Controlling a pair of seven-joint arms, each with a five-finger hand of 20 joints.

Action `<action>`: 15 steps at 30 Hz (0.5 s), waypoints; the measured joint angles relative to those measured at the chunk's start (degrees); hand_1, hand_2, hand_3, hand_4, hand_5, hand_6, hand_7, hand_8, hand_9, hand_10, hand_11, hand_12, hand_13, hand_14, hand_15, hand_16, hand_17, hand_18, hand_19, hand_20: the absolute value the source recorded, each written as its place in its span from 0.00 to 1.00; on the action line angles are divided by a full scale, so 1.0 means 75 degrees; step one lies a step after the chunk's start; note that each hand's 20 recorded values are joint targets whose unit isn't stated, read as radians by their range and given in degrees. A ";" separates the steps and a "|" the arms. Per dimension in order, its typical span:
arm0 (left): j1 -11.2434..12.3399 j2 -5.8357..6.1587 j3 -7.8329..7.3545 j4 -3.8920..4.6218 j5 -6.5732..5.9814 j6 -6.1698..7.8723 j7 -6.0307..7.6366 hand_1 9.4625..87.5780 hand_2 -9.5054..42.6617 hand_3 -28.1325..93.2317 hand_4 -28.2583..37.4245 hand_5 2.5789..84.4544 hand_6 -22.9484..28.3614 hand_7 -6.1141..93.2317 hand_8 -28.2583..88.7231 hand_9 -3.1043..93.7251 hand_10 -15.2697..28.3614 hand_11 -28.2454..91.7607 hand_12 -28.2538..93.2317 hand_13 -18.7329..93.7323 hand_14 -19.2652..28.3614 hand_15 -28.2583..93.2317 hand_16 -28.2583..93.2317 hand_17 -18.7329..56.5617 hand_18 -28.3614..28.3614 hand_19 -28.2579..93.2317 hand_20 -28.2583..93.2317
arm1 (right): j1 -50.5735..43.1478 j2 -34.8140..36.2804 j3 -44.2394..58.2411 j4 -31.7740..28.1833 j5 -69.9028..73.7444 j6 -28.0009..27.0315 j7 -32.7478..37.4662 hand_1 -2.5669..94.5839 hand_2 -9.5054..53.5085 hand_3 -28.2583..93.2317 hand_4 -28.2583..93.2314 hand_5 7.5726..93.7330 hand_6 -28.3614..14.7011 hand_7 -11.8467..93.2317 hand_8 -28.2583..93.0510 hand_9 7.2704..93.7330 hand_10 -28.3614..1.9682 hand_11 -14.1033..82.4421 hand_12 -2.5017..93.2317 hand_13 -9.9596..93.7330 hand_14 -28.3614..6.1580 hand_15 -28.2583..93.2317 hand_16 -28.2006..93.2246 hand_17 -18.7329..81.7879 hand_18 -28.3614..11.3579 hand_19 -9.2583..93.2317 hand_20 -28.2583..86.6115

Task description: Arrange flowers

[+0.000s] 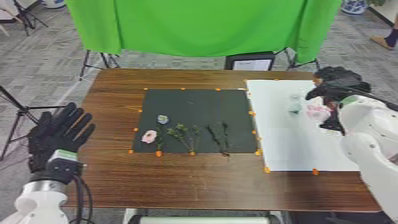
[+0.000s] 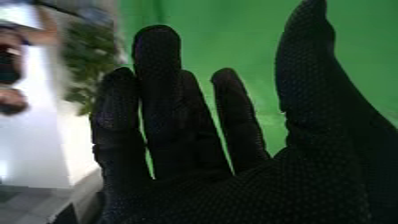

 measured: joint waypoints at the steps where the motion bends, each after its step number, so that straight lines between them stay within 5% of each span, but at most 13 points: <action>1: 0.0007 0.0000 0.0000 -0.0001 -0.0015 0.0007 0.0033 0.19 0.46 0.84 0.00 0.54 0.65 0.19 0.18 0.43 0.71 0.40 0.34 0.40 0.76 0.54 0.18 0.16 0.78 0.54 0.32 | -0.0074 0.0031 0.0095 0.0001 0.0062 -0.0366 0.0141 0.41 0.00 0.86 0.00 0.36 0.41 0.17 0.15 0.39 0.36 0.21 0.14 0.68 0.43 0.71 0.40 0.51 0.13 0.86 0.58; 7: -0.0101 0.0024 0.0084 0.0000 -0.0044 0.0017 0.0106 0.19 0.46 0.84 0.00 0.53 0.65 0.19 0.18 0.43 0.71 0.41 0.34 0.40 0.76 0.54 0.18 0.16 0.78 0.54 0.32 | -0.0266 0.0034 0.0431 0.0029 0.1143 -0.1568 0.1314 0.42 0.00 0.85 0.00 0.35 0.32 0.14 0.16 0.36 0.24 0.21 0.13 0.67 0.42 0.71 0.40 0.50 0.12 0.86 0.57; 15: -0.0171 0.0025 0.0115 -0.0003 -0.0075 0.0066 0.0133 0.19 0.45 0.84 0.00 0.50 0.65 0.19 0.18 0.43 0.72 0.41 0.34 0.41 0.76 0.54 0.18 0.16 0.79 0.54 0.32 | -0.0286 -0.0092 0.0358 0.0349 0.1309 -0.1832 0.1430 0.45 0.00 0.84 0.00 0.36 0.31 0.15 0.16 0.37 0.24 0.22 0.13 0.67 0.43 0.72 0.39 0.51 0.12 0.87 0.56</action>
